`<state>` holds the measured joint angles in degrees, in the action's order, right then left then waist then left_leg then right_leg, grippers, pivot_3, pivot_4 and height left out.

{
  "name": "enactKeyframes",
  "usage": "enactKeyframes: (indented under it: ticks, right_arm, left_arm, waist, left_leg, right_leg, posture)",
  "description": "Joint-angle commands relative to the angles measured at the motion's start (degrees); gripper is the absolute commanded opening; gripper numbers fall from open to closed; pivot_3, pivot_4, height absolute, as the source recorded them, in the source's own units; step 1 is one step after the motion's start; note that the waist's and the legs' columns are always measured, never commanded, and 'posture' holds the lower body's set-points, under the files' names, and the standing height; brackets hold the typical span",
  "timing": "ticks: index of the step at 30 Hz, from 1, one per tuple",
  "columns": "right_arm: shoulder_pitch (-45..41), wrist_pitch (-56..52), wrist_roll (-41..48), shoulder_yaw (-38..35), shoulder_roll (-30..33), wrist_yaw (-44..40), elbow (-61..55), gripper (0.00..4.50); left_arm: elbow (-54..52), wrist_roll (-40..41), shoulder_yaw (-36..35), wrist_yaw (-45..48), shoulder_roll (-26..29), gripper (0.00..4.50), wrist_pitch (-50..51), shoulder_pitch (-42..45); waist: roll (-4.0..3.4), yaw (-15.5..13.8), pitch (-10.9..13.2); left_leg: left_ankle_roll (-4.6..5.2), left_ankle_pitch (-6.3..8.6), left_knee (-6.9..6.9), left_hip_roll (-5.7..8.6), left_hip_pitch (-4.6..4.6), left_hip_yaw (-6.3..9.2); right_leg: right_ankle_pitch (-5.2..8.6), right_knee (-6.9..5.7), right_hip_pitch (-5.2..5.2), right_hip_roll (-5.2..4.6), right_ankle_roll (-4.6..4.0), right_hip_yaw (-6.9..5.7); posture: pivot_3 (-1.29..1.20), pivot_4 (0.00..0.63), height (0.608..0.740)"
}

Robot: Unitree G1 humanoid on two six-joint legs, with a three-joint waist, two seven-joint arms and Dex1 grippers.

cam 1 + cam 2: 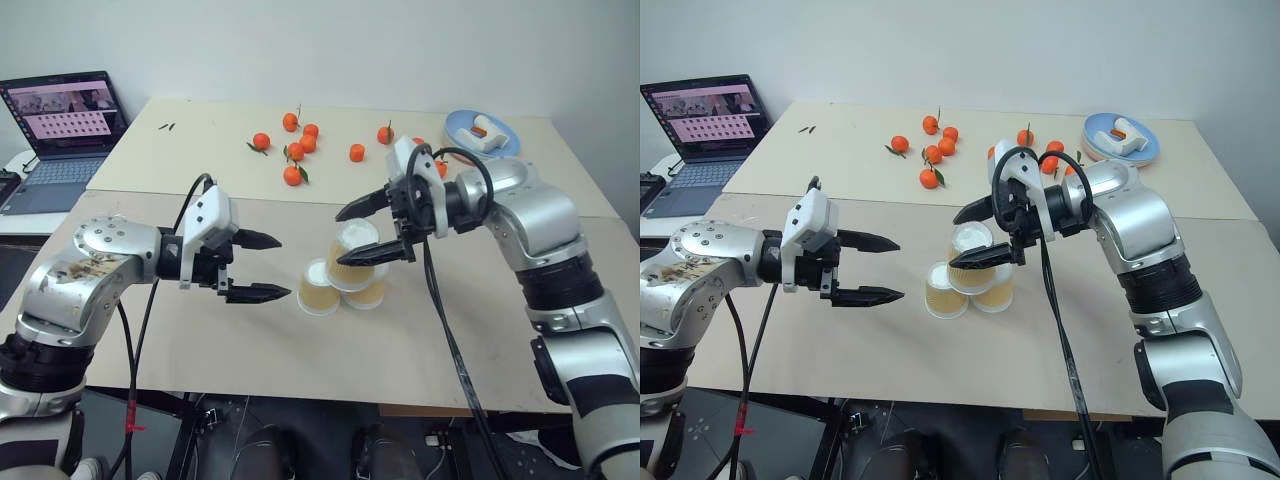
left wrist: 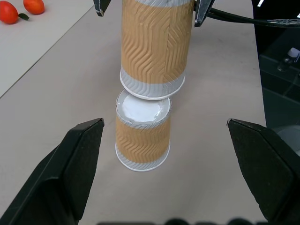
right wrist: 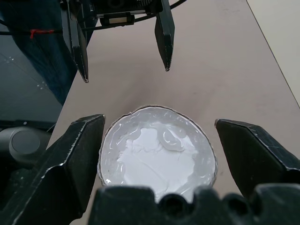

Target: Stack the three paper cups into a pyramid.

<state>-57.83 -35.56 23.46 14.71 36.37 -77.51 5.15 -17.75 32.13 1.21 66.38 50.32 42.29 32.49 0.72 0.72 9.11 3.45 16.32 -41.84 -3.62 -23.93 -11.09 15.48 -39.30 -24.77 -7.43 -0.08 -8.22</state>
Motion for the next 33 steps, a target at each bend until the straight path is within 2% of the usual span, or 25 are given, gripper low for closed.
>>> enactKeyframes:
  ticks: [1, 7, 11, 14, 17, 19, 21, 23, 28, 33]
  right_arm:
    - [-2.6, -1.3, 3.2, -4.3, 0.3, -0.3, -3.5, 4.46]
    - [-9.0, -9.8, 13.2, -12.8, -0.2, 2.5, -7.0, 4.46]
    - [-16.4, -18.2, 23.5, -24.1, -2.5, 12.2, -4.2, 4.46]
    - [-18.1, -21.1, 26.5, -32.7, -2.8, 23.9, -1.6, 4.46]
    - [-12.9, -18.9, 20.5, -36.5, -1.1, 36.0, -1.0, 4.46]
    - [-5.2, -14.7, 10.9, -32.3, 2.3, 41.5, -2.4, 4.46]
    - [7.5, -10.1, -1.5, -24.4, 6.5, 47.8, -2.2, 4.46]
    - [15.4, -6.9, -7.8, -20.4, 7.5, 51.5, -2.3, 4.46]
    - [25.5, 4.4, -15.3, -19.7, 1.5, 60.6, 4.1, 4.46]
    - [28.7, 11.4, -15.4, -26.0, -6.3, 70.5, 9.5, 4.46]
  left_arm:
    - [-1.4, 1.0, -1.3, -0.3, 0.3, 4.50, -0.2, 0.7]
    - [-0.8, 1.5, -2.3, -1.7, -0.6, 4.50, -0.1, 0.1]
    - [0.4, 1.5, -5.8, -6.7, -2.2, 4.50, 0.6, -2.8]
    - [2.2, 1.7, -12.5, -18.0, -7.7, 4.50, 2.3, -5.0]
    - [2.5, -1.2, -18.2, -30.6, -14.1, 4.50, 1.9, -8.9]
    - [2.0, -4.2, -20.4, -38.2, -18.0, 4.50, 0.7, -11.5]
    - [3.0, -9.3, -22.8, -48.5, -23.6, 4.50, -3.6, -14.7]
    - [4.8, -13.4, -23.9, -54.7, -27.0, 4.50, -8.1, -16.6]
    - [13.3, -18.9, -28.0, -65.5, -32.3, 4.50, -19.4, -17.2]
    - [20.2, -20.5, -28.4, -68.4, -33.1, 4.50, -27.4, -16.6]
  waist:
    - [0.00, 0.0, 0.0]
    - [0.00, 0.0, 0.0]
    - [0.00, 0.0, 0.0]
    - [0.03, -0.1, 0.0]
    - [0.21, -0.3, -0.1]
    - [0.37, -0.3, -0.2]
    - [0.50, -0.6, -0.3]
    - [0.58, -0.8, -0.3]
    - [0.30, 0.2, -0.2]
    - [0.31, 0.4, -0.2]
  left_leg:
    - [0.00, 0.00, 0.00, 0.00, 0.00, 0.00]
    - [0.00, 0.00, -0.09, 0.00, -0.34, 0.00]
    - [0.00, 0.00, -0.07, 0.01, -0.34, -0.01]
    - [0.00, 0.00, -0.06, 0.01, -0.30, 0.01]
    - [0.01, 0.00, -0.06, 0.00, -0.18, 0.09]
    - [0.01, 0.00, -0.04, 0.02, -0.08, 0.12]
    - [0.00, 0.00, 0.04, 0.06, 0.07, 0.18]
    - [0.00, 0.01, 0.16, 0.10, 0.15, 0.20]
    - [-0.06, -0.05, 0.16, 0.09, 0.04, -0.02]
    - [-0.09, -0.06, 0.11, -0.04, 0.21, -0.03]
  right_leg:
    - [0.00, 0.00, 0.00, 0.00, 0.00, 0.00]
    - [-0.01, -0.14, -0.38, 0.00, -0.01, 0.02]
    - [-0.01, -0.13, -0.37, 0.00, -0.01, 0.01]
    - [-0.01, -0.12, -0.31, 0.00, -0.01, 0.01]
    - [-0.02, -0.02, -0.09, -0.02, -0.02, -0.04]
    - [-0.05, 0.09, 0.10, -0.07, 0.00, -0.06]
    - [-0.05, 0.25, 0.35, -0.13, 0.02, -0.15]
    - [-0.06, 0.32, 0.44, -0.18, 0.05, -0.17]
    - [-0.05, -0.01, 0.04, -0.14, 0.04, 0.00]
    - [-0.05, 0.01, 0.24, -0.04, 0.04, 0.00]
  posture:
    - [0.00, 0.150, 0.703]
    - [0.00, 0.150, 0.703]
    - [0.00, 0.150, 0.703]
    - [0.00, 0.150, 0.703]
    - [0.00, 0.150, 0.703]
    - [0.00, 0.150, 0.703]
    - [0.00, 0.150, 0.703]
    - [0.00, 0.150, 0.703]
    - [0.00, 0.150, 0.703]
    - [0.00, 0.150, 0.703]
